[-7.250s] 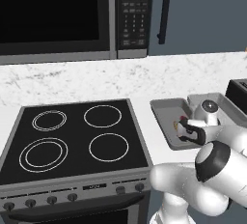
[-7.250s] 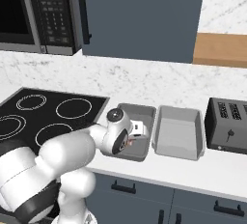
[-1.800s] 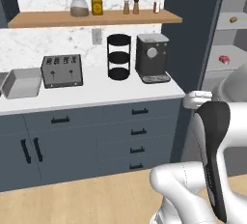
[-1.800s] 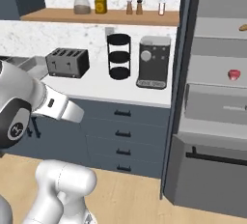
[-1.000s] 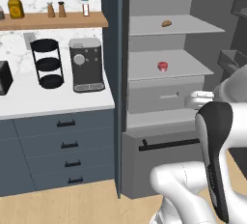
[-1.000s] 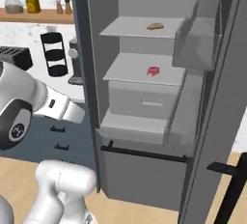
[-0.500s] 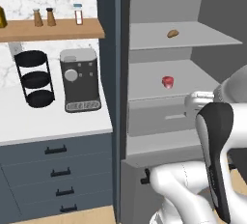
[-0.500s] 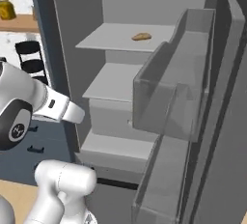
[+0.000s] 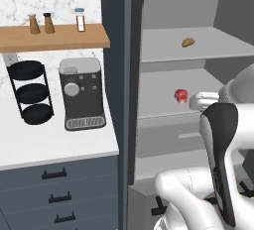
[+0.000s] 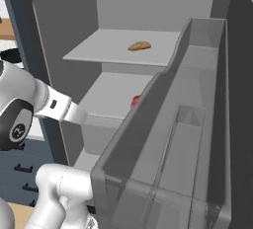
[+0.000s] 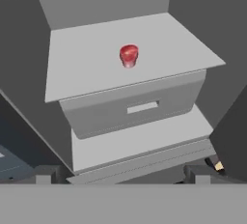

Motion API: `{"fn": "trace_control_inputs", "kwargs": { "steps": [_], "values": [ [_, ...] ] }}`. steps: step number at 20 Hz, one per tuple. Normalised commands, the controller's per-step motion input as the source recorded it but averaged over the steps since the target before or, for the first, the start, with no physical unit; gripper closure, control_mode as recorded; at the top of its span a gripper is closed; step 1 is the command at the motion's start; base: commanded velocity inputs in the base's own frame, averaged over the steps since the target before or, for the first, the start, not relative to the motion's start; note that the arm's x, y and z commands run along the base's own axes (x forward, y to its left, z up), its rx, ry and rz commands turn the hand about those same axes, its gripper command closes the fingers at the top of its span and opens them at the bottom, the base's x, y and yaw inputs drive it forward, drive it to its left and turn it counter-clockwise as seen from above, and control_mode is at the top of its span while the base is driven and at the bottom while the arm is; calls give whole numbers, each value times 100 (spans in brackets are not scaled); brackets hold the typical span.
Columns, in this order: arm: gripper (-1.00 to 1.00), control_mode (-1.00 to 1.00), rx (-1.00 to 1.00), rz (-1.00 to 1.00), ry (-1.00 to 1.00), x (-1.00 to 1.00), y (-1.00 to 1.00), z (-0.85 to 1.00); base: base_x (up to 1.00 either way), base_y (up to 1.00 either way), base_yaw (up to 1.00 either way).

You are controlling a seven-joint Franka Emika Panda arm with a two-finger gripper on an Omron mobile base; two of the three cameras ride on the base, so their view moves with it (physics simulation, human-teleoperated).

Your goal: Place one sweet potato and one steak in each tupperware on the nearby counter, to pack two identical lunches.

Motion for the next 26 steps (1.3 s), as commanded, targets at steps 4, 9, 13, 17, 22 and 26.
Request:
{"fn": "trace_control_inputs", "kwargs": {
  "steps": [4, 9, 13, 17, 22, 26],
  "values": [
    [-100, -100, 1, -3, -1, -10, -14, 82, 0, 0, 0],
    [-100, -100, 0, -2, -7, -3, -6, 96, 0, 0, 0],
    [-100, -100, 0, 0, -14, 29, -6, 53, 0, 0, 0],
    [-100, -100, 0, -4, -12, 64, -4, 14, 0, 0, 0],
    [-100, -100, 0, -2, -10, 67, -10, -4, 0, 0, 0],
    [-100, -100, 0, -3, 8, 76, -30, -2, 0, 0, 0]
  ]
}}
